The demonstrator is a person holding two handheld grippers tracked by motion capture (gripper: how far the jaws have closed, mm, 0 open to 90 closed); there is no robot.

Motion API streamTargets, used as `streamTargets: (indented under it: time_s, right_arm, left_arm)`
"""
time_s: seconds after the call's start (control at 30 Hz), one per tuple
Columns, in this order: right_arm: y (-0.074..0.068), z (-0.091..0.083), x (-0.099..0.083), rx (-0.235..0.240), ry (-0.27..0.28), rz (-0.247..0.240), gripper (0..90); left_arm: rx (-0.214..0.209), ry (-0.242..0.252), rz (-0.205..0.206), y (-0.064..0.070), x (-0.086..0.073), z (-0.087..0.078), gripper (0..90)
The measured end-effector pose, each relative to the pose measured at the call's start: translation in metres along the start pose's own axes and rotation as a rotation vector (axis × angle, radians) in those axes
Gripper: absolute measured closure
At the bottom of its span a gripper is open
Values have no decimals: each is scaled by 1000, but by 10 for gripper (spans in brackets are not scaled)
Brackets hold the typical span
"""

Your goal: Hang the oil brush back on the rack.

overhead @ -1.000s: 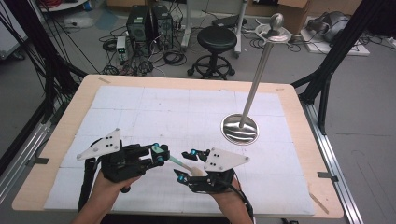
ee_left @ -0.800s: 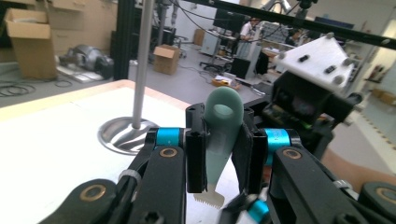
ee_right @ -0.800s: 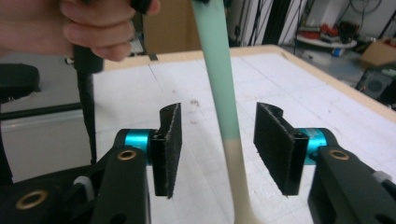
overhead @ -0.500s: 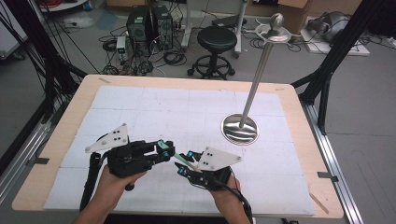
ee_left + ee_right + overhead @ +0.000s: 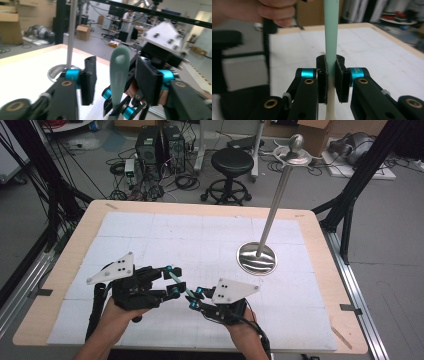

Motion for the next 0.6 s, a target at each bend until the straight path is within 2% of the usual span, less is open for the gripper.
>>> streamTargets:
  time_s: [0.03,0.07,0.1,0.13,0.17,0.2,0.27,0.3,0.33,0.37,0.47,0.5,0.6]
  right_arm:
    - [1,-1,-1,57,12,14,828]
    - [1,-1,-1,57,12,14,828]
    - [0,-1,-2,84,15,25,828]
    - [1,-2,-5,149,42,53,828]
    - [1,-2,-6,173,48,61,827]
    - [1,-2,-6,173,48,61,827]
    - [1,-2,-9,229,72,83,827]
    - [-1,-3,-9,265,84,98,827]
    - [-1,-2,-9,284,86,99,827]
    - [-1,-2,-9,284,86,99,827]
    - [-5,-1,-9,351,95,117,827]
    - [-5,0,-9,373,111,115,827]
    - [-6,1,-8,391,126,121,827]
  left_arm:
    - [-29,13,6,0,2,-3,480]
    - [-29,13,6,0,2,-3,480]
    - [-44,16,7,0,2,-4,480]
    - [-70,18,5,0,3,-5,475]
    - [-89,21,2,0,3,-5,477]
    - [-89,21,2,0,3,-5,479]
    - [-125,18,-2,1,4,-5,483]
    - [-165,16,-8,3,3,-6,484]
    - [-189,20,-5,4,3,-7,488]
    - [-189,20,-5,4,3,-7,493]
    - [-245,30,-6,8,3,-7,514]
    - [-263,22,-3,9,2,-6,553]
    - [-265,14,2,10,1,-6,598]
Point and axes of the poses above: each handheld gripper's, and its own axes: z roughly forward along the jaws, x roughly out of its top, y roughly to its right, the point moved 4 cm from there along z, roughly forward along the jaws, and after that the axes turned 1 degree about -x, right-handed, at the moved point
